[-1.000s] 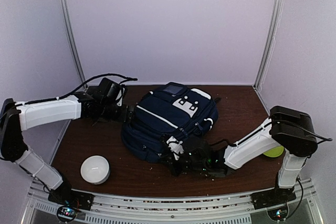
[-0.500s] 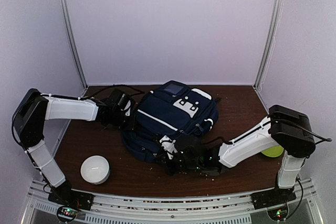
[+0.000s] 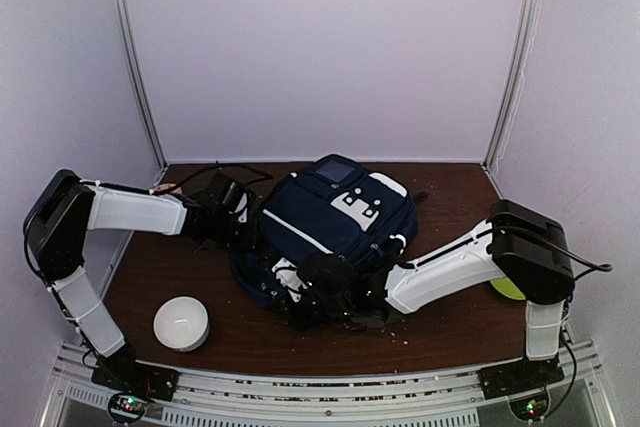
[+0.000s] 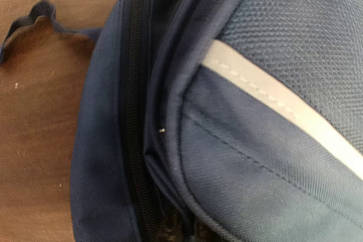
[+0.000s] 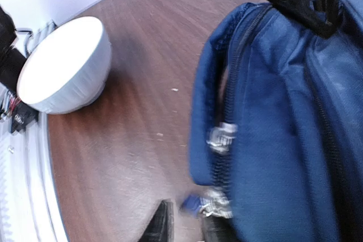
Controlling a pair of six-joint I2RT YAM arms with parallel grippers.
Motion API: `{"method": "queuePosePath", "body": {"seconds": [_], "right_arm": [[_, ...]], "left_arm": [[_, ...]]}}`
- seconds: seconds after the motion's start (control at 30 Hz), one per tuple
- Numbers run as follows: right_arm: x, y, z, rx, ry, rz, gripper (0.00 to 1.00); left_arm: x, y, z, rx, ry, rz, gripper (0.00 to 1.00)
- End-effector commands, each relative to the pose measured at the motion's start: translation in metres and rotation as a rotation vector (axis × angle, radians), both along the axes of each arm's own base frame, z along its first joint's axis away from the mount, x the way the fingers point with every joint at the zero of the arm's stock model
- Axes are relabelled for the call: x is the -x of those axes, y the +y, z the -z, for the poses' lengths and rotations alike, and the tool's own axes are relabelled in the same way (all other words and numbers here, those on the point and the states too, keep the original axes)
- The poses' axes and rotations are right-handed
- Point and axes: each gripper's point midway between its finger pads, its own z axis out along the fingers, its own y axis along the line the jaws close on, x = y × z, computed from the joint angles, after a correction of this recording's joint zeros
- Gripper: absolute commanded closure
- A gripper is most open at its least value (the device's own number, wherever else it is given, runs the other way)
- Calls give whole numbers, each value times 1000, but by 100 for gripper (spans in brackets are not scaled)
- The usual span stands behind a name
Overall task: Pack the student bag
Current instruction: Zip the student bag at the center of the board, then reset both arms
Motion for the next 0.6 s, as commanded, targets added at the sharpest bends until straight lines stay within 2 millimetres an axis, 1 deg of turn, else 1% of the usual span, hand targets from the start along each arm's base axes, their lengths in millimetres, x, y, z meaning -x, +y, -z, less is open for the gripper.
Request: {"method": "queuePosePath", "body": {"seconds": [0.0,0.03,0.07,0.1,0.17,0.2,0.27,0.3,0.33,0.4,0.43,0.47,0.5,0.57], "right_arm": [[25,0,-49,-107,-26,-64,61],[24,-9,-59,-122,-32,-48,55],[25,-18,-67,-131,-37,-34,51],[23,-28,-78,-144,-47,-10,47],[18,-53,-96,-156,-69,57,41],[14,-69,-104,-158,-85,106,40],[-5,-105,-128,-178,-120,254,35],[-16,-124,-139,-185,-138,333,31],[-26,-146,-146,-180,-153,410,26],[-48,-192,-164,-203,-187,597,15],[-56,-216,-172,-217,-200,683,8],[-64,-240,-180,-235,-216,768,3],[-69,-263,-185,-256,-219,848,0],[-77,-307,-192,-302,-229,974,0]], "left_arm": [[9,-23,-27,80,-60,90,70],[8,-20,-33,74,-78,86,57],[8,-16,-40,65,-96,76,47],[7,-13,-48,56,-111,67,41],[5,-6,-68,40,-157,53,32],[5,-1,-85,43,-198,39,28],[6,12,-116,49,-276,-3,17],[7,21,-132,44,-317,-33,6],[7,32,-148,34,-360,-73,2],[9,56,-175,-2,-421,-162,2],[12,66,-186,-23,-442,-193,2],[15,78,-195,-46,-459,-227,2],[18,88,-202,-68,-472,-255,2],[27,104,-213,-100,-488,-292,2]]}}
